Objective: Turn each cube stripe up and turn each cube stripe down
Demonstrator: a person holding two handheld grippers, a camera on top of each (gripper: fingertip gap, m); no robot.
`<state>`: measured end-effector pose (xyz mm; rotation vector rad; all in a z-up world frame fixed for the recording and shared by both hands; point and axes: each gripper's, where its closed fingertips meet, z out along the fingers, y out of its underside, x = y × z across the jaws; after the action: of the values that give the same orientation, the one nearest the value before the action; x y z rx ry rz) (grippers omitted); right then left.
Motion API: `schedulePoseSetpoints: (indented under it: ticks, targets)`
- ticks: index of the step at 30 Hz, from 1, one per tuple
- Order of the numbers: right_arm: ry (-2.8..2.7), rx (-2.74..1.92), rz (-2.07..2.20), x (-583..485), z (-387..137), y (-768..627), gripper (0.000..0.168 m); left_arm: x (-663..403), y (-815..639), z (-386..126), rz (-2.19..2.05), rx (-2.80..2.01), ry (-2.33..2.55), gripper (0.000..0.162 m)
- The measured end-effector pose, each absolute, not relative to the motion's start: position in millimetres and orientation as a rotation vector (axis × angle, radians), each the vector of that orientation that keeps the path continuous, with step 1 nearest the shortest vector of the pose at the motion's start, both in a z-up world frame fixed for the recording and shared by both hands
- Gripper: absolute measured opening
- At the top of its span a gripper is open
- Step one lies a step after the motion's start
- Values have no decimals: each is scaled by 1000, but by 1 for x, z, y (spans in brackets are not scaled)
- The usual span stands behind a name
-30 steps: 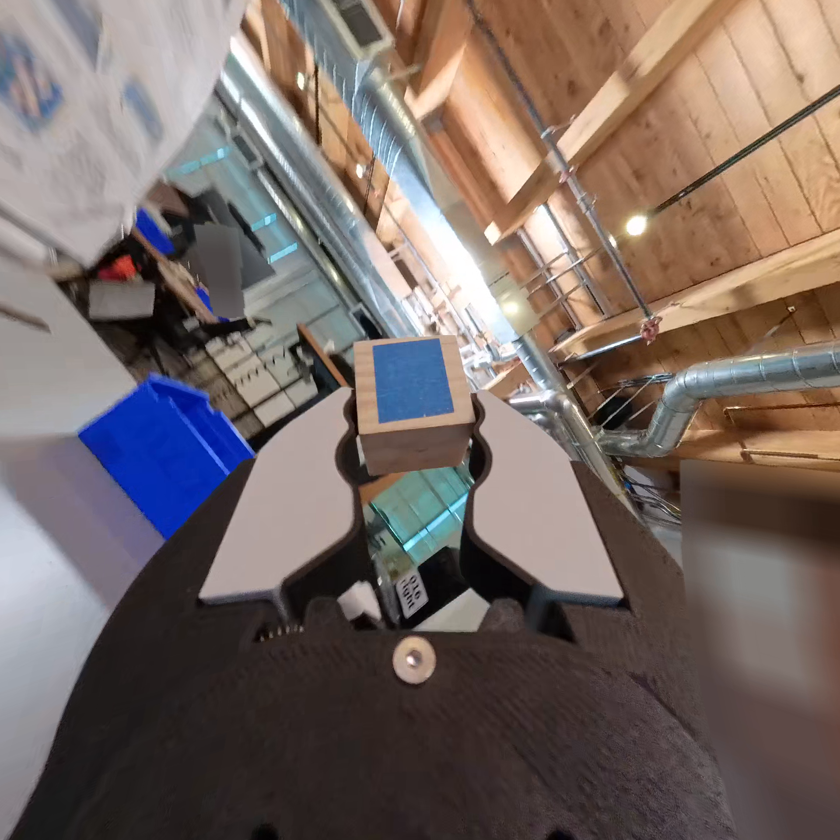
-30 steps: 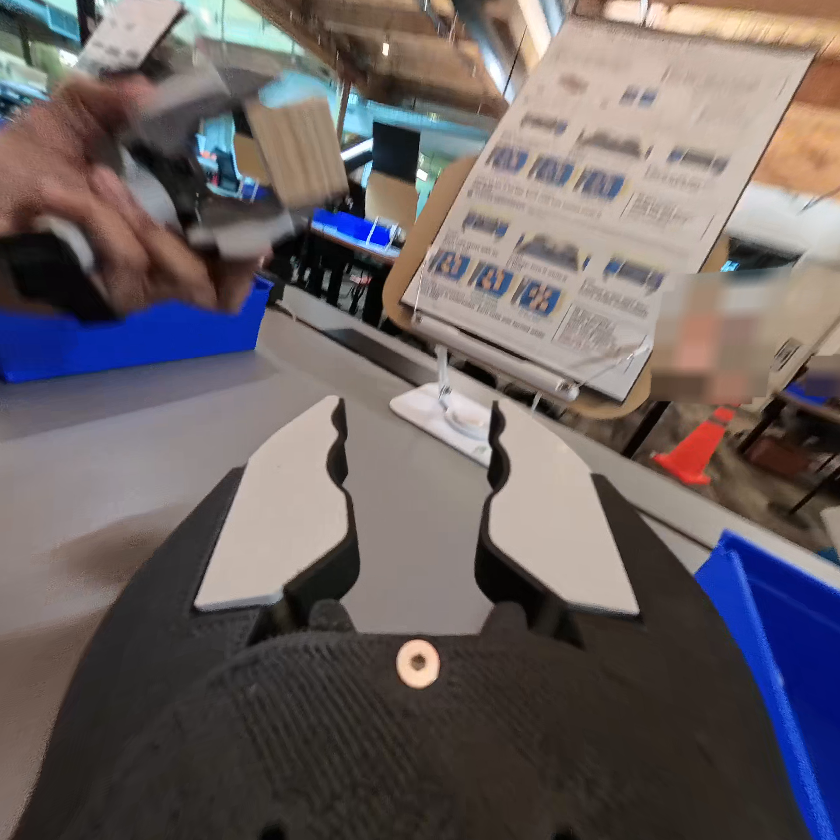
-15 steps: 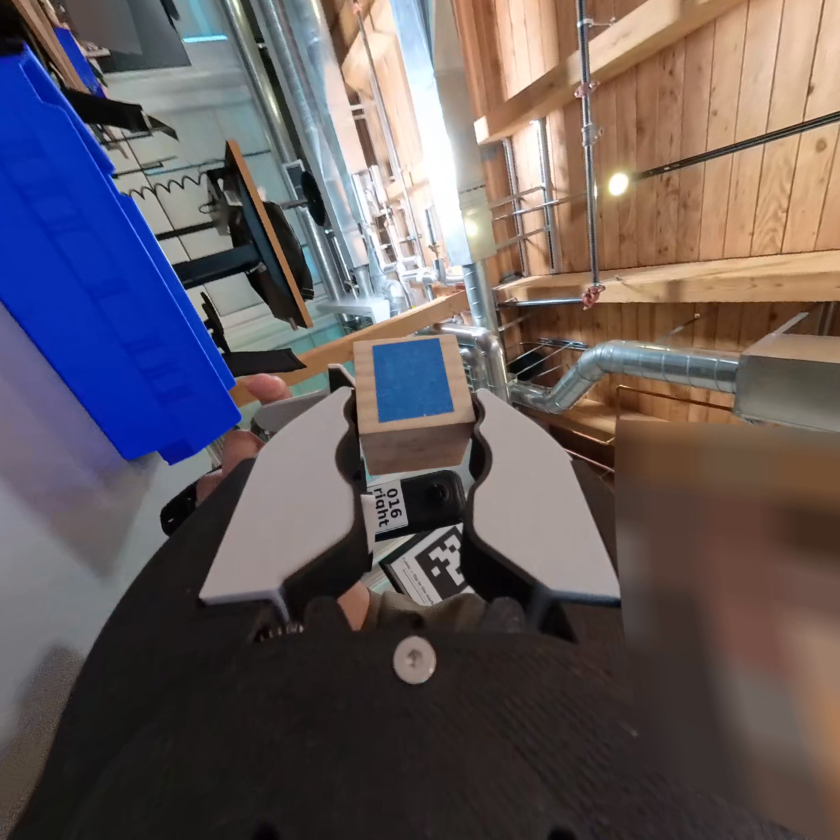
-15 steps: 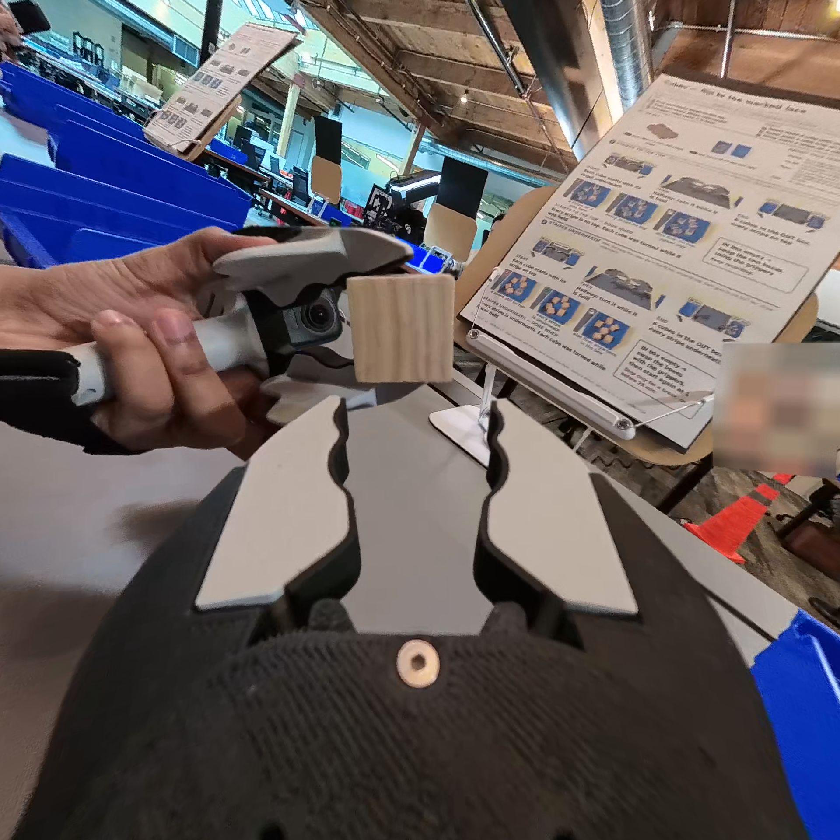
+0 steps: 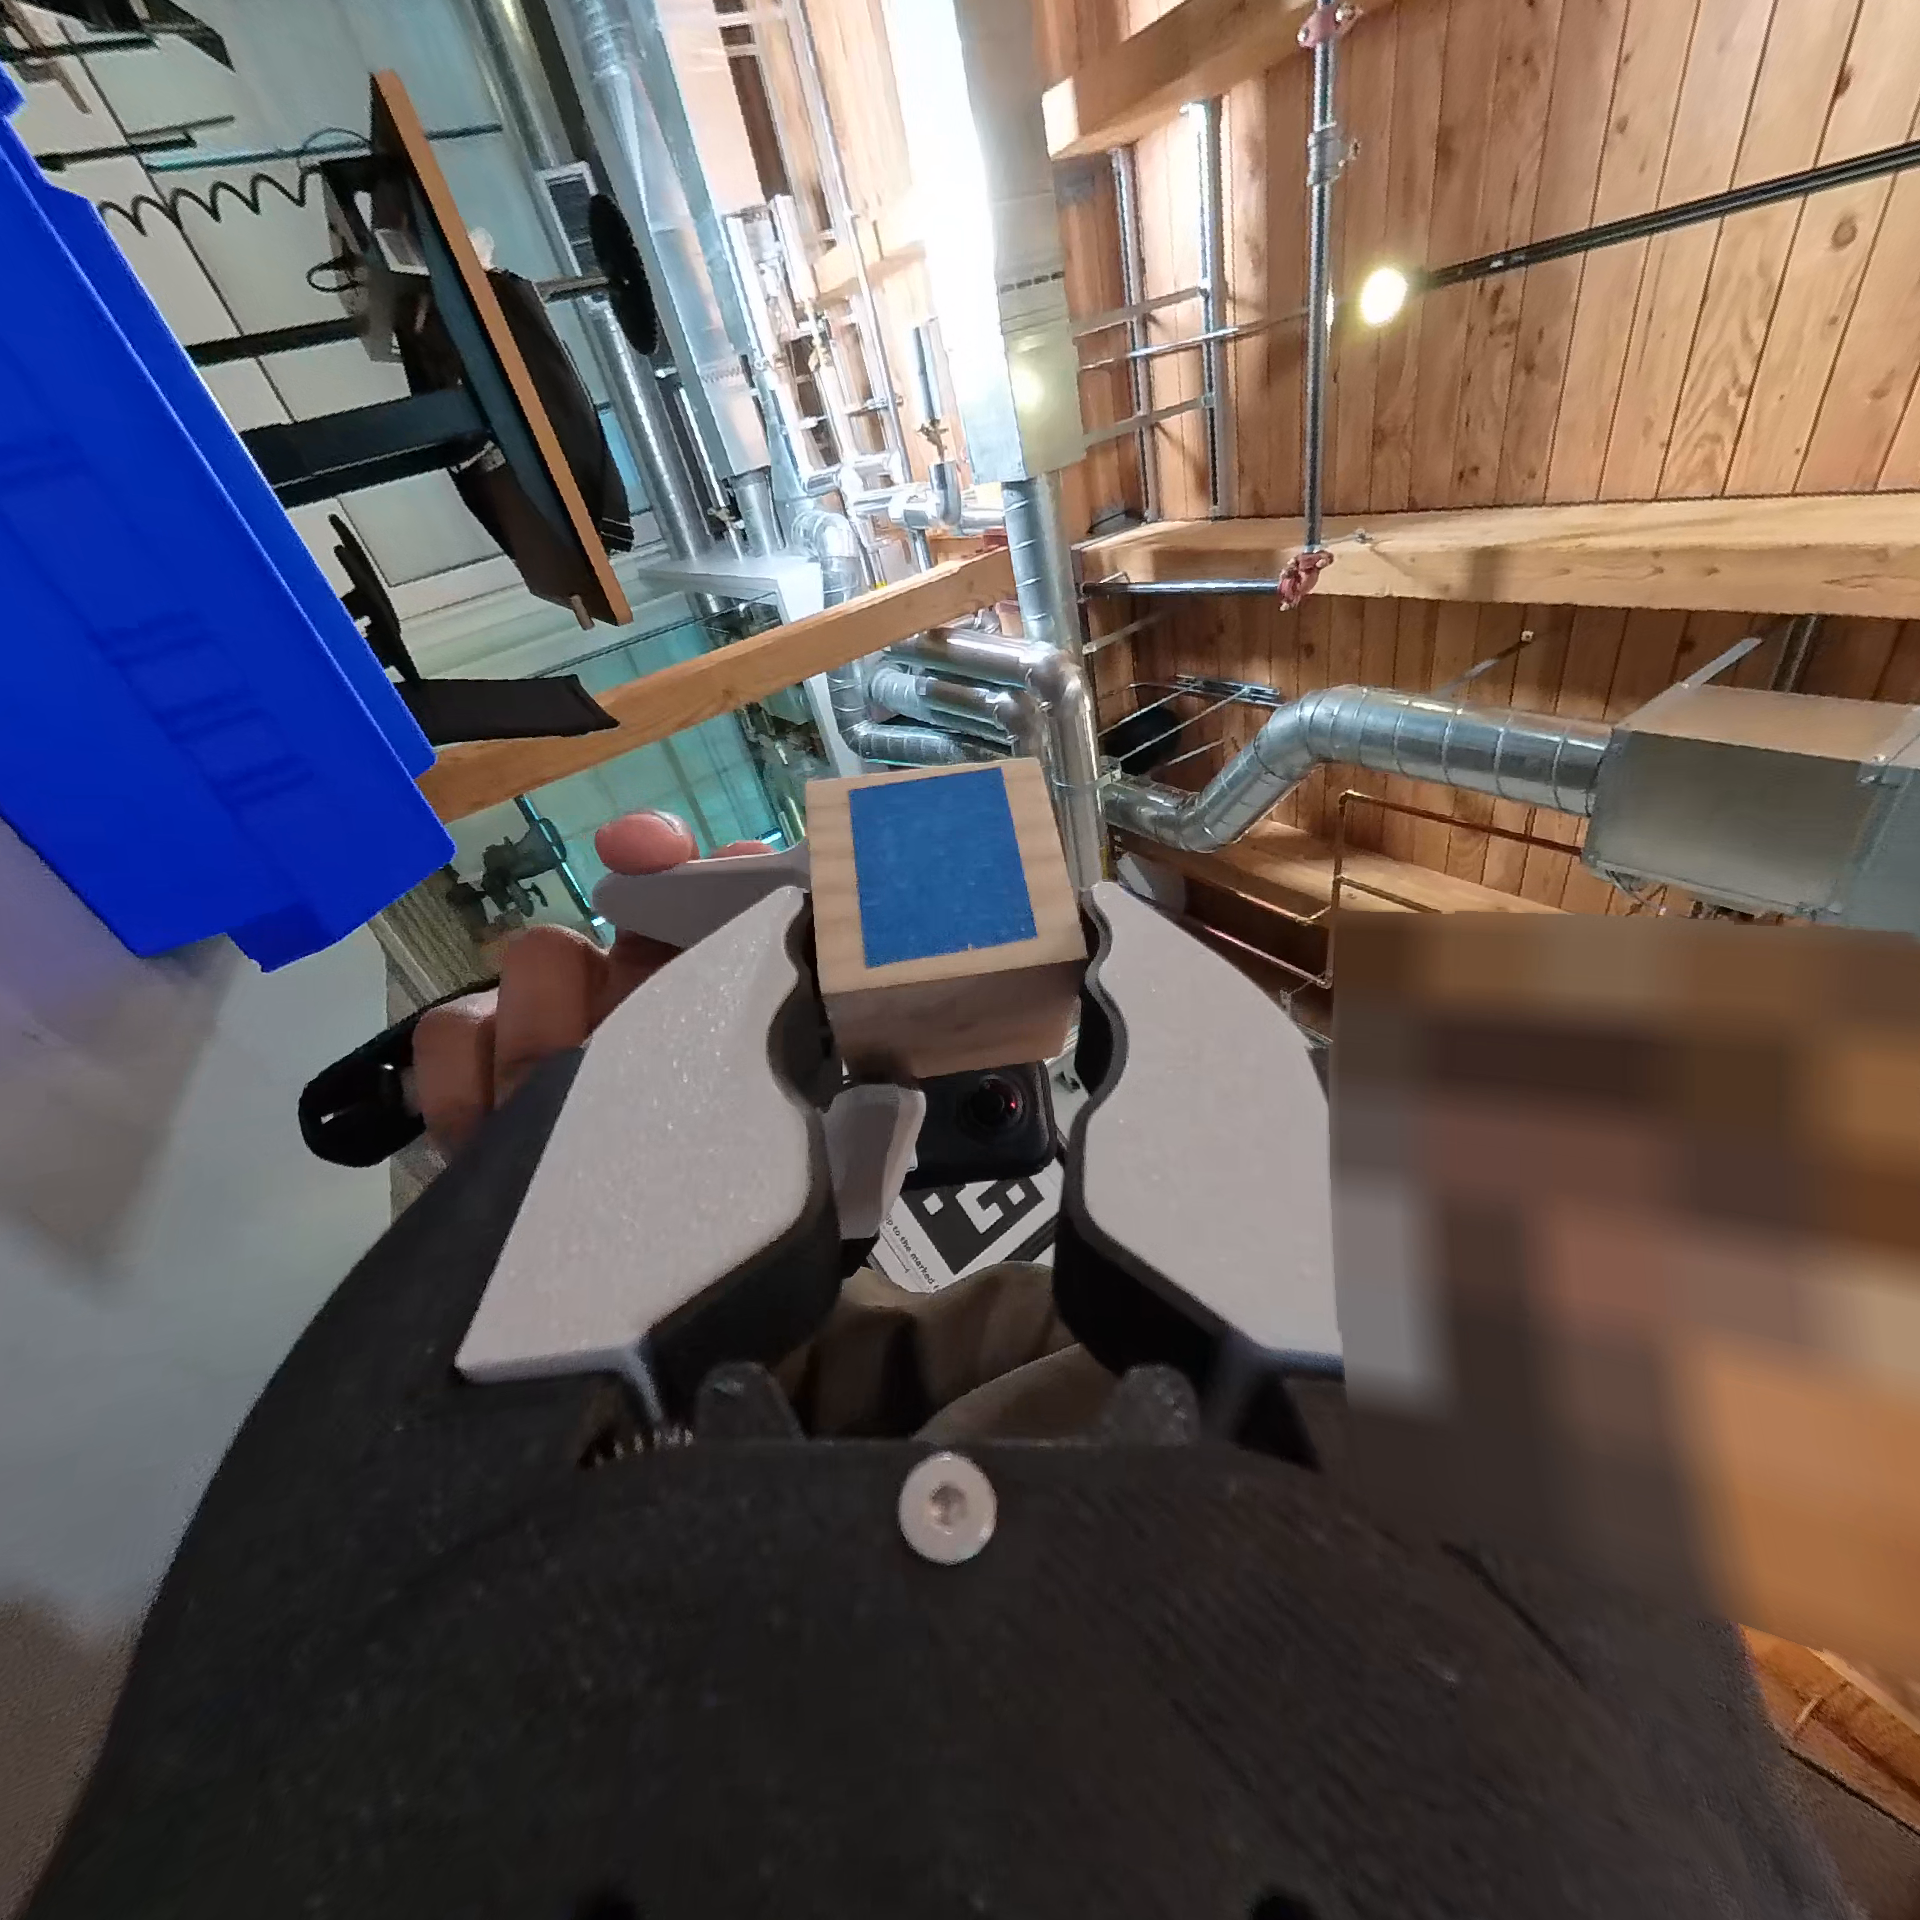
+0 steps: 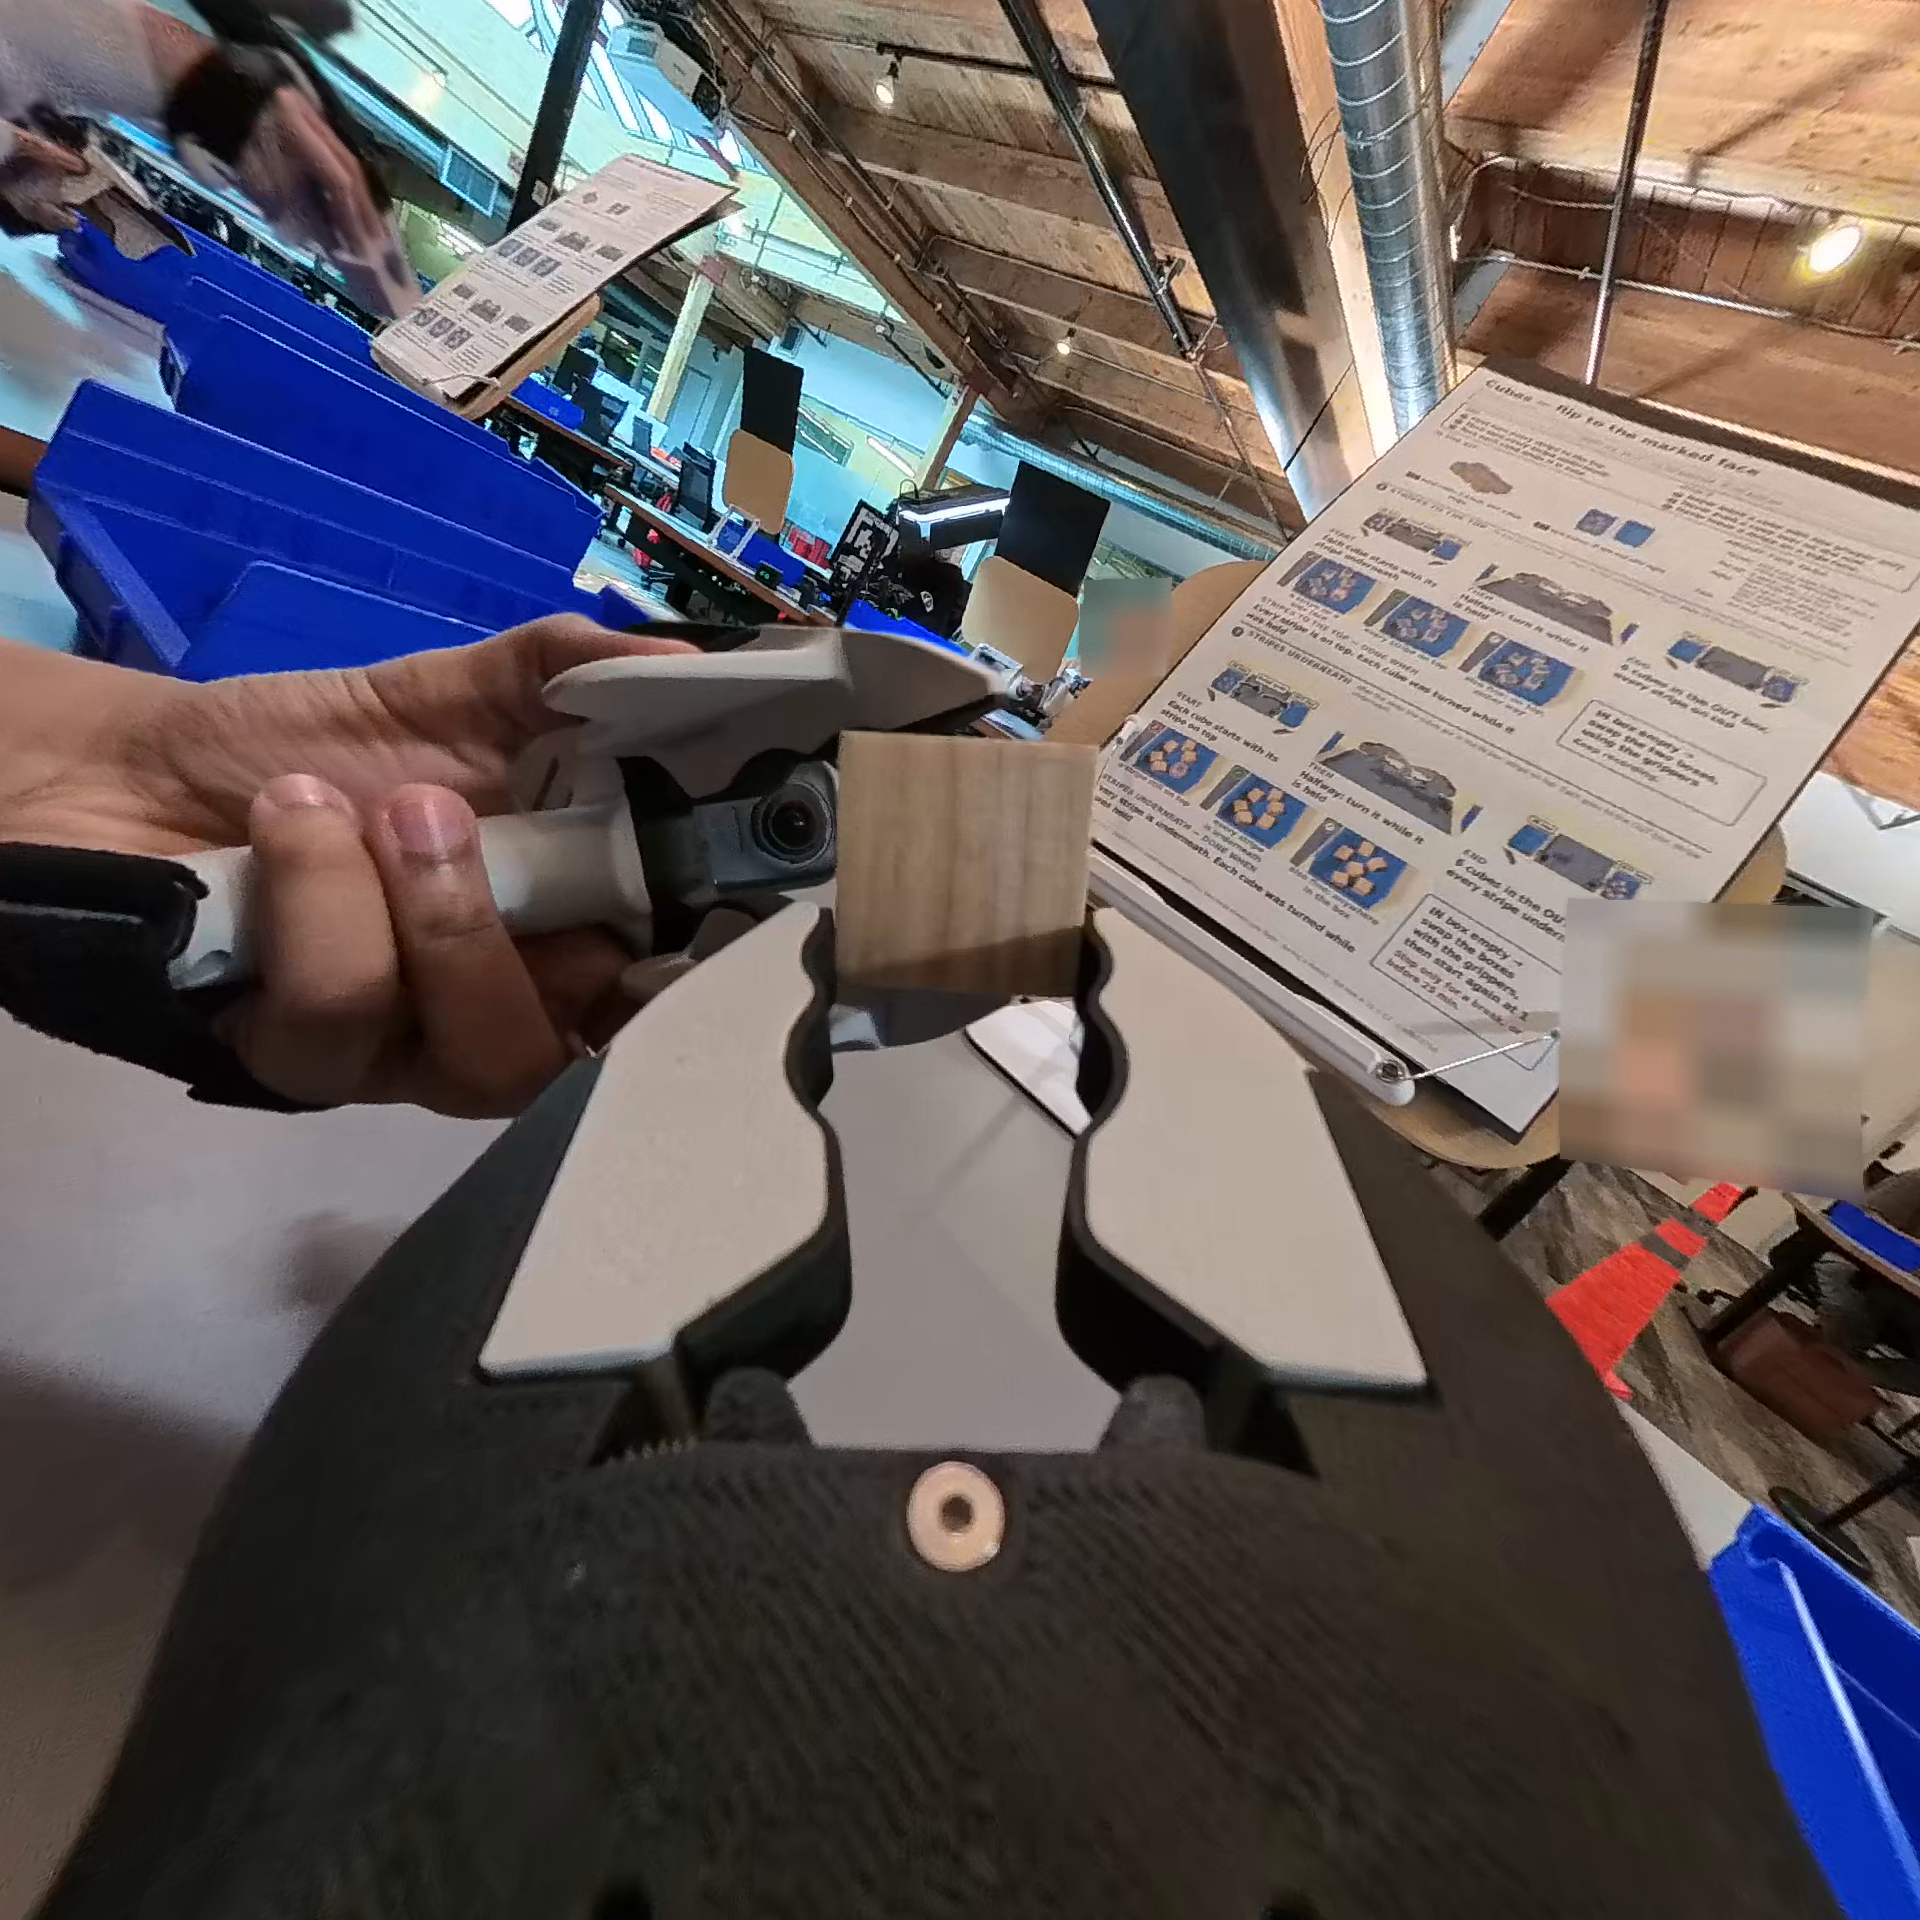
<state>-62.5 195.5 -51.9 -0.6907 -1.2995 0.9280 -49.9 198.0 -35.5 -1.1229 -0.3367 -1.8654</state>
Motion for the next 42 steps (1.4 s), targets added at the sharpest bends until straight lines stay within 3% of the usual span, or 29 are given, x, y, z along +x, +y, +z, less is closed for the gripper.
schedulePoseSetpoints:
  ticks: [12,21,24,31,42]
  targets:
    - [-1237,-755,1012,-56,-26,216,45,-72,201,-44,-1764,-1113,-405,50]
    - [-848,-1043,929,1,31,378,44,-89,183,-50,-1673,-1114,-442,48]
    - [-755,-1257,875,25,4,455,44,-96,176,-52,-1645,-1095,-470,46]
    - [-801,-1878,983,22,-119,521,44,-102,161,-54,-1578,-1089,-498,44]
    - [-972,-1963,781,-4,-161,525,44,-115,138,-56,-1505,-1055,-541,43]
